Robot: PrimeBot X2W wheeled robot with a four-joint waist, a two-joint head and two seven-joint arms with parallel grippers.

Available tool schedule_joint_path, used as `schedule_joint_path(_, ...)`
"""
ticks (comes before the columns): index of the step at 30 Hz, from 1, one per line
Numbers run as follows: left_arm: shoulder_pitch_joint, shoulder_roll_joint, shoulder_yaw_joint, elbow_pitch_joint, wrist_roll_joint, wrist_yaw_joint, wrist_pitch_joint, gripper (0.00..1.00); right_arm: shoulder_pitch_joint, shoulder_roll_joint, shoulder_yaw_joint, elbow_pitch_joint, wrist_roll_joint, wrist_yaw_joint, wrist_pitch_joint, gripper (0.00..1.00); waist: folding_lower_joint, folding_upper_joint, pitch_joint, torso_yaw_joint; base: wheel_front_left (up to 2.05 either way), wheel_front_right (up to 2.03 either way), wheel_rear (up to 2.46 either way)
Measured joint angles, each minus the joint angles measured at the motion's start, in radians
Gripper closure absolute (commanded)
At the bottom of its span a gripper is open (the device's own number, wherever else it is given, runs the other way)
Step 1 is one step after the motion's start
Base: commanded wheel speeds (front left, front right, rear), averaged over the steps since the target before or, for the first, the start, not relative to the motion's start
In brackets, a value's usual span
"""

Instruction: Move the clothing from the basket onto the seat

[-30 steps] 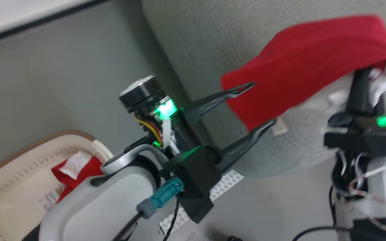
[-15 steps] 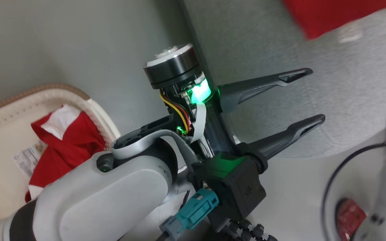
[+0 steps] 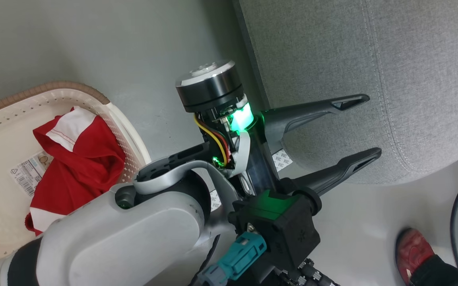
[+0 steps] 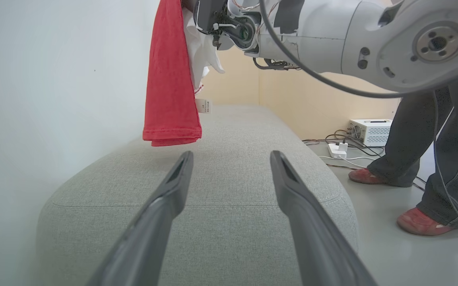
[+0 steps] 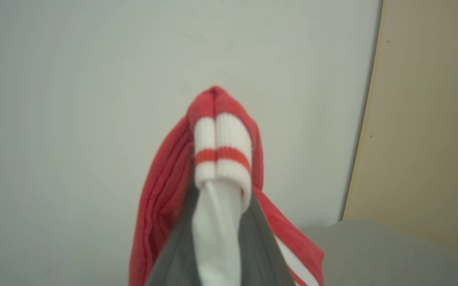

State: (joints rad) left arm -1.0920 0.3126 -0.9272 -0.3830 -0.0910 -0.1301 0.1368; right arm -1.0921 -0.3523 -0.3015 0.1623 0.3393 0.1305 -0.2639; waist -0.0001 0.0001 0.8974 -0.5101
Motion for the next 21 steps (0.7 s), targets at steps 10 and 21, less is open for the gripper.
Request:
schedule_joint_path(10,0.0,0.004,-0.02,0.001,-0.021,0.0,0.003,0.0,0.019,0.027,0.081,0.346,-0.043,0.0,0.0,1.0,0.0001,-0.0001,0.015,0.008,0.0,0.0,0.0)
schedule_joint_path(21,0.005,0.029,-0.027,-0.006,-0.03,0.01,0.012,0.0,-0.038,0.044,0.102,0.714,-0.091,0.0,0.0,0.0,0.0,0.0,-0.004,0.016,0.0,0.0,0.0)
